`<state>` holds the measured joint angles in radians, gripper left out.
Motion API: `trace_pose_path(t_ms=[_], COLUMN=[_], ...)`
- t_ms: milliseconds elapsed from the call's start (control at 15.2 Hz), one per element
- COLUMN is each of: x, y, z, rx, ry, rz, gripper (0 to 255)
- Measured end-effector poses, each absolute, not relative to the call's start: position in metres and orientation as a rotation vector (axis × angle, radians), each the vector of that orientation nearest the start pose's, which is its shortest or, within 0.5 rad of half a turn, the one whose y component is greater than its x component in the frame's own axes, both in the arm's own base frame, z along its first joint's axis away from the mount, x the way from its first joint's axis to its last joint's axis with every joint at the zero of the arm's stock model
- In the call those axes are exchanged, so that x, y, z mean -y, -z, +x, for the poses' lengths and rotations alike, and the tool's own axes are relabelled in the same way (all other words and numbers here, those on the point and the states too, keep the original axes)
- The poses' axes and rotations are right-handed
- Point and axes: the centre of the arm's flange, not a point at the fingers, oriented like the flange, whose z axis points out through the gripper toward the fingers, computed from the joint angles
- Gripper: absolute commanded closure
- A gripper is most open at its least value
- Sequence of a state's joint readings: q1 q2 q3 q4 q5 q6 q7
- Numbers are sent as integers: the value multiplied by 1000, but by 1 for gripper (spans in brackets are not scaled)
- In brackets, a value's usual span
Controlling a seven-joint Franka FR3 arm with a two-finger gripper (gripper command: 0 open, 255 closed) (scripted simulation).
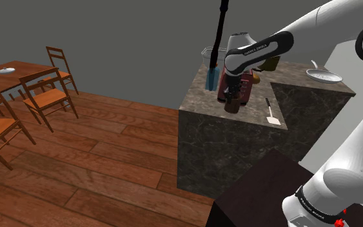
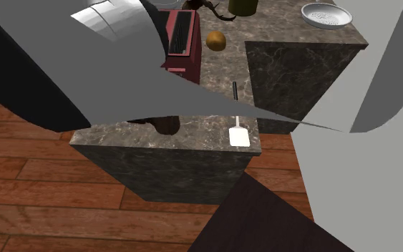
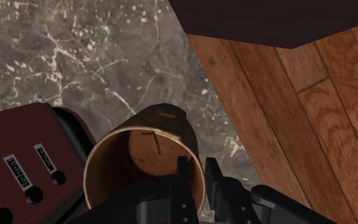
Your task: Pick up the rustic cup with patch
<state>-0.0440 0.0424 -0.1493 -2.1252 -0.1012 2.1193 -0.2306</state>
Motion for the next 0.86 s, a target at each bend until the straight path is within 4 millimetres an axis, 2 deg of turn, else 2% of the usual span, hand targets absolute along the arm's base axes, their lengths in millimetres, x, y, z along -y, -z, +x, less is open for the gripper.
trace_pose_path(t_ms=[858], x=[107], y=[-454], z=[532], rx=[149], ry=[-106], rz=[-3216], gripper=[255])
